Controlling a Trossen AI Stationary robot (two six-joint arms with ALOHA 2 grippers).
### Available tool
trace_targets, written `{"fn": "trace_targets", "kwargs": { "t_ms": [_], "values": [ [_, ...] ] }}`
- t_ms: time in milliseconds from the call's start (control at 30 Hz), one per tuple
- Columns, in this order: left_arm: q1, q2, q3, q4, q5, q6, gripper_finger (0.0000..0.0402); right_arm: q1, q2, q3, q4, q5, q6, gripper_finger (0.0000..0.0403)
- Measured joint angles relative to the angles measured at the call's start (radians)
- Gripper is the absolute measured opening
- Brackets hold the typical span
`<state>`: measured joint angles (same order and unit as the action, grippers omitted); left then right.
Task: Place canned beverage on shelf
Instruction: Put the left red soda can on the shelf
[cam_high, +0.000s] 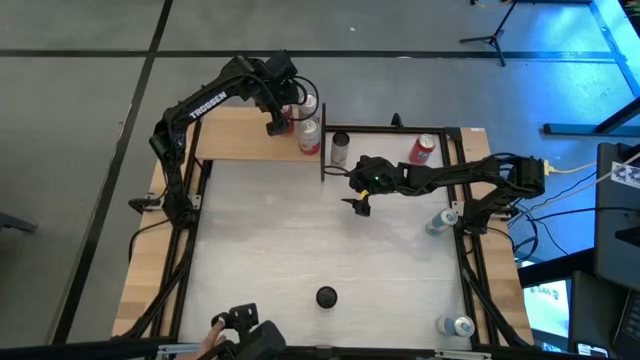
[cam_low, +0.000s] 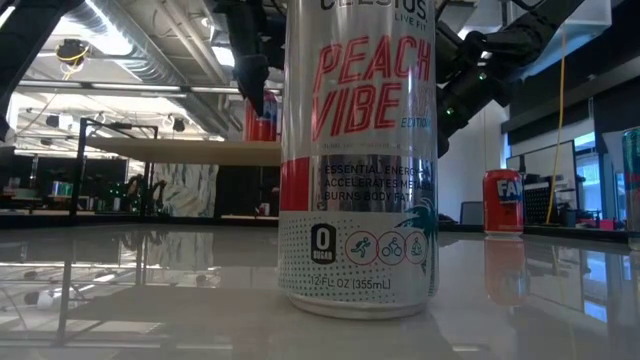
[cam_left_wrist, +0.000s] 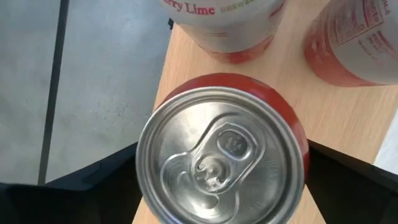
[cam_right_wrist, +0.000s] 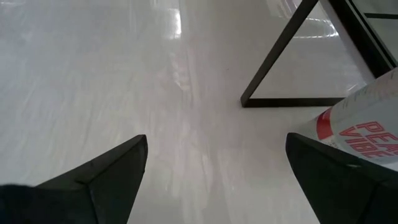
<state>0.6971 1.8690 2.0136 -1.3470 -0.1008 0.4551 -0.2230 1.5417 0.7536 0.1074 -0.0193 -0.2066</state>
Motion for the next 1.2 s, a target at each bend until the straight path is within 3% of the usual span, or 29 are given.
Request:
{"fn": "trace_targets", "kwargs": {
  "t_ms": [433, 833, 1200],
  "values": [
    [0.0, 0.0, 0.0, -0.006, -0.272, 0.024, 0.0379, 0.0, 0.0, 0.0, 0.0, 0.0, 0.0, 0.0379],
    [-0.006, 0.0, 0.0, -0.001, -0.117, 0.101, 0.0379, 0.0, 0.0, 0.0, 0.0, 0.0, 0.0, 0.0379],
    [-0.007, 0.0, 0.0, 0.016, -0.079, 0.149, 0.0379, 0.0, 0.0, 0.0, 0.0, 0.0, 0.0, 0.0379]
  ]
}}
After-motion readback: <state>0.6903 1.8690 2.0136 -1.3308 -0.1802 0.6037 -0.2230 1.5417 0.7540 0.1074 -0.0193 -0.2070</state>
